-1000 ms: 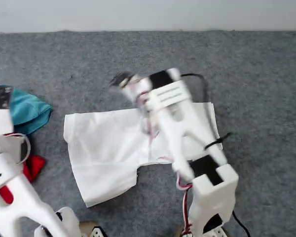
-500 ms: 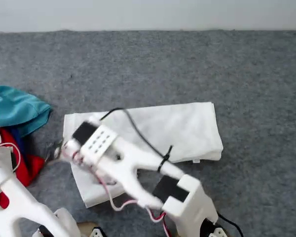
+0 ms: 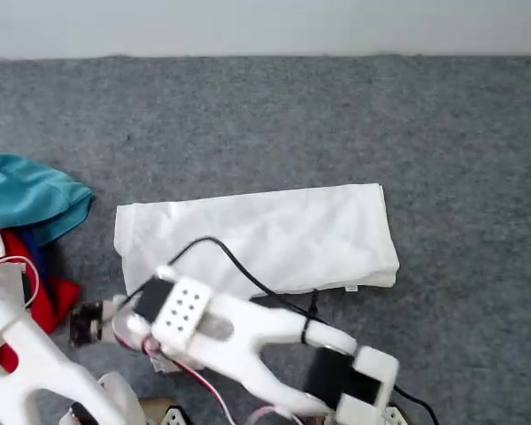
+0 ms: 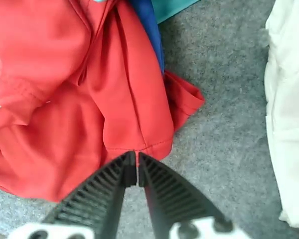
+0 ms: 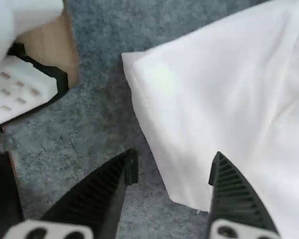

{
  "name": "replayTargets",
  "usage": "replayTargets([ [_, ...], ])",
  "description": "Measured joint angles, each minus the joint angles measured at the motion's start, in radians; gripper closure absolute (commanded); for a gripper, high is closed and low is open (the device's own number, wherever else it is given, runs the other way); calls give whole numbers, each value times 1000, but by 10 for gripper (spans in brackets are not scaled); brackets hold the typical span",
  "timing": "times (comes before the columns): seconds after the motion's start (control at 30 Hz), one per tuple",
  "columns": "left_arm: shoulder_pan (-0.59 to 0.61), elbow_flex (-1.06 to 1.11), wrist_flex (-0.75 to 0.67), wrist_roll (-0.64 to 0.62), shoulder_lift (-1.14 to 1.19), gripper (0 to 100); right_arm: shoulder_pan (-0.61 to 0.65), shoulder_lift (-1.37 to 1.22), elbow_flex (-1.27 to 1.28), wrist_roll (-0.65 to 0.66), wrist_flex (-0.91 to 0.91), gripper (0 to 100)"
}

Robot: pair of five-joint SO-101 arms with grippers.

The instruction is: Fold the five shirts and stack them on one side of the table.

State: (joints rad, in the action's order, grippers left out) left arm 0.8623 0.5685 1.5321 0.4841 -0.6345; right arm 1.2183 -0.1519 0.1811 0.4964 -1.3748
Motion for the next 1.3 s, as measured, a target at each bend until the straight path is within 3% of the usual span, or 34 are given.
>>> replayTargets([
  [0.37, 0, 0, 0, 0, 0, 986, 8, -95, 83, 0, 207, 768],
  [0.6, 0, 0, 0, 0, 0, 986, -2, -169, 51, -3, 252, 995],
  [1.03, 0, 0, 0, 0, 0, 986, -32, -160, 35, 0, 233, 989],
  [1.3, 0, 0, 0, 0, 0, 986, -141, -31, 31, 6, 210, 989],
])
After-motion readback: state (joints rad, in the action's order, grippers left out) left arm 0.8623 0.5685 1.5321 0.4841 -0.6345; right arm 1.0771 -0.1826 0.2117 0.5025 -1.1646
